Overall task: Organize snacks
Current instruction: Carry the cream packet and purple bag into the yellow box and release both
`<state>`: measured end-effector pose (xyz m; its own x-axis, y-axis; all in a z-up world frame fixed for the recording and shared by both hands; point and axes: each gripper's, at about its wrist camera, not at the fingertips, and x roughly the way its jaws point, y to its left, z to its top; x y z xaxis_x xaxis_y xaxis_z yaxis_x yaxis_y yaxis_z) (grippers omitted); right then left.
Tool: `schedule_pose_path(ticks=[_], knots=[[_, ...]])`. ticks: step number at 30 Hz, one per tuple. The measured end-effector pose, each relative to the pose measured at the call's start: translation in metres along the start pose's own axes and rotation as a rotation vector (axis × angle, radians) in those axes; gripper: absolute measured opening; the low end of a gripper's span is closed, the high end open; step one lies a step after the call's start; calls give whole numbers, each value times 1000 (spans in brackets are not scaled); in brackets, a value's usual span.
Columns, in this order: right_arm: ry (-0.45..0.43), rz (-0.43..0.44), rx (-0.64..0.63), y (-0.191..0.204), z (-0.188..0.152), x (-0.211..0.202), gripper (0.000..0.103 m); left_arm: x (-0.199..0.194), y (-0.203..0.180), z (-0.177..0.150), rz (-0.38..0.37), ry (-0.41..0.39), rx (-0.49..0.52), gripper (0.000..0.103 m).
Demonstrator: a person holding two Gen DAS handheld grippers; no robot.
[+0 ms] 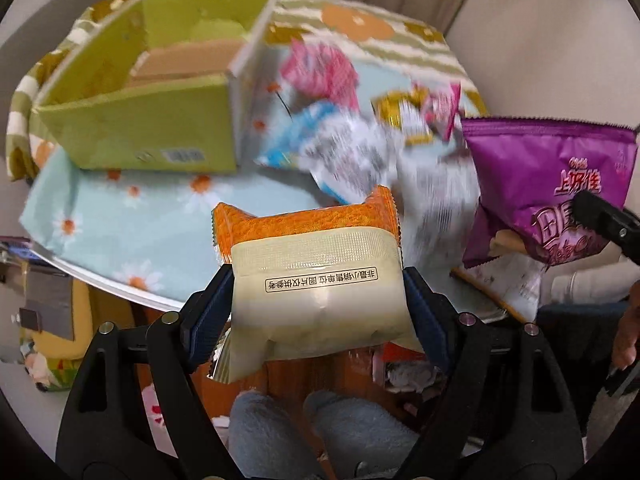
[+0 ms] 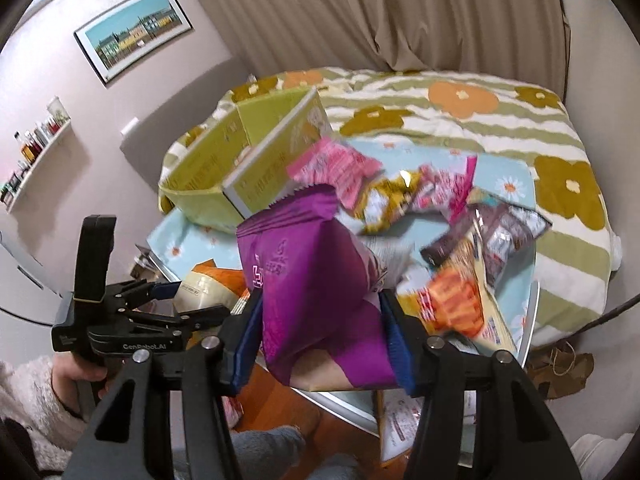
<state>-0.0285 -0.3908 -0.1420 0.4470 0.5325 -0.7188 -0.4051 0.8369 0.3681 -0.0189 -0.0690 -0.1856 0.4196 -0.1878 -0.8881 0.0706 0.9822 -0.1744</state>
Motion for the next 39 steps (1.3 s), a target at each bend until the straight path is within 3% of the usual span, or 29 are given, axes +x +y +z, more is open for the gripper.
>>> schedule_pose_path(ticks=[7,15,21,27,31,34,36,39], knots=[[-69,15,-13,27,42,-2,51,-40,21,49,3,-113,-37,79],[-134,-6,-2,70,119,39,52,-43,94,154,13,-190,-27,79],[-176,-21,34,101,183,83,51,-28,146,236,32,-208,25,79],[-183,-62,108,120,236,137,52,20,183,310,28,-159,89,79],[-174,-98,173,121,254,166,52,52,194,338,28,-137,131,81],[-167,-108,226,117,262,182,52,69,193,347,40,-142,155,90],[-153,-123,250,113,264,191,52,73,193,350,53,-153,169,103],[-133,-129,259,112,265,199,52,73,196,346,87,-173,182,102]])
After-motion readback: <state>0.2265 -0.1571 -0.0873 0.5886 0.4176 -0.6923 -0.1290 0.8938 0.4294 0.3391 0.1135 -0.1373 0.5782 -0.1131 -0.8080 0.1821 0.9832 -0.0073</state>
